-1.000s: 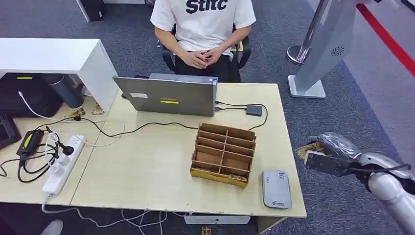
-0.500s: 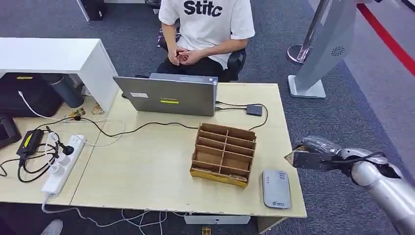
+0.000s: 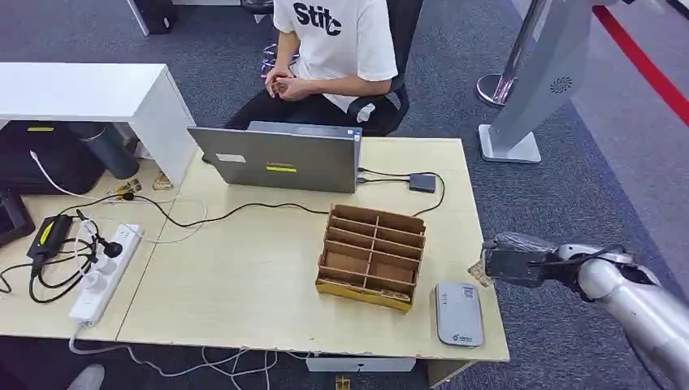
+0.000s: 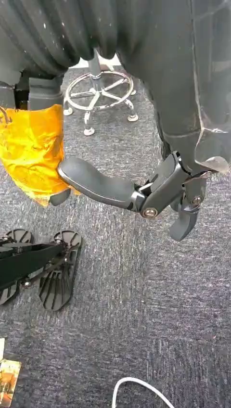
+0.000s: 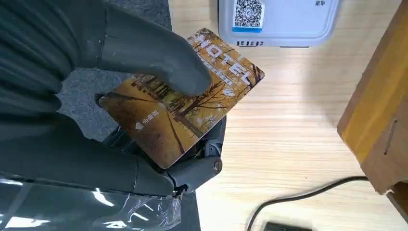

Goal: Pass the card to the sensor for recognition and then transmit it.

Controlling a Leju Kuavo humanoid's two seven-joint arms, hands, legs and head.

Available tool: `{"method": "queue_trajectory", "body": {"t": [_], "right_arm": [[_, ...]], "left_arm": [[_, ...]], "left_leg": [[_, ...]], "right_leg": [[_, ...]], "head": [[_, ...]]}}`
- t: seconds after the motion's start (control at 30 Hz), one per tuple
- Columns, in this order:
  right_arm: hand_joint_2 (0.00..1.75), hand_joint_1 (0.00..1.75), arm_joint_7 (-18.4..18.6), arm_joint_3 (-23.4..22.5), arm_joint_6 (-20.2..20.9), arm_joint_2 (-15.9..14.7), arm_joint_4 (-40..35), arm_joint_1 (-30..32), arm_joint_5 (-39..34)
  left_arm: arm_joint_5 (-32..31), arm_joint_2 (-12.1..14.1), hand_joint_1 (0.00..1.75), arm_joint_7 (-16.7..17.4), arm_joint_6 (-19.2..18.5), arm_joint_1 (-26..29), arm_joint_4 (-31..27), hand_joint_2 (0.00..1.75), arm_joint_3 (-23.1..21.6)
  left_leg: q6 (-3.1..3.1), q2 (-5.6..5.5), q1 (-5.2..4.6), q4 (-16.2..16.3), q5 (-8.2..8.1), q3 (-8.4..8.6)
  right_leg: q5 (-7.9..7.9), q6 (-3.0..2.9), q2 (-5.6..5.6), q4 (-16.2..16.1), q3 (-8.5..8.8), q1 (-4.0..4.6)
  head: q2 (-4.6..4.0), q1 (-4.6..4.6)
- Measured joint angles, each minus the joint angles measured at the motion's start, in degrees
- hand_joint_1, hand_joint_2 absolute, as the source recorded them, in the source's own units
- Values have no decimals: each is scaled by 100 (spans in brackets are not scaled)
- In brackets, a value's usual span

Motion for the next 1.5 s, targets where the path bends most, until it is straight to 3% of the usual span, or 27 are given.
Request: {"method": "queue_trajectory", "body": {"t": [0.5,1.1,1.27,1.43,1.5], "right_arm": [[175,175,-42,704,269,-46,206,-425,-370],[175,175,-107,1329,234,262,596,-689,-453],[175,175,-155,1384,-121,332,649,-691,-496],[175,175,61,970,-1172,232,330,-373,-509],[175,175,359,447,-1751,173,-38,-105,-231]], "left_arm": [[-50,26,0,98,-2,-56,0,175,-129],[-87,28,0,162,2,-130,0,175,-262],[-44,28,0,144,2,-127,0,175,-262],[112,28,0,39,-2,-74,0,175,-262],[210,26,0,-13,15,-33,0,175,-258]], "left_leg": [[2,0,0,0,2,-1],[2,0,0,0,2,-1],[2,-1,0,0,2,0],[2,-2,0,1,2,0],[2,-2,1,0,2,-2]], "right_leg": [[2,1,0,0,0,0],[2,1,-1,1,0,0],[2,1,-1,0,0,0],[2,1,-2,0,0,0],[2,1,-2,0,1,1]], "head": [[0,0],[0,0],[0,-2],[0,0],[0,2]]}}
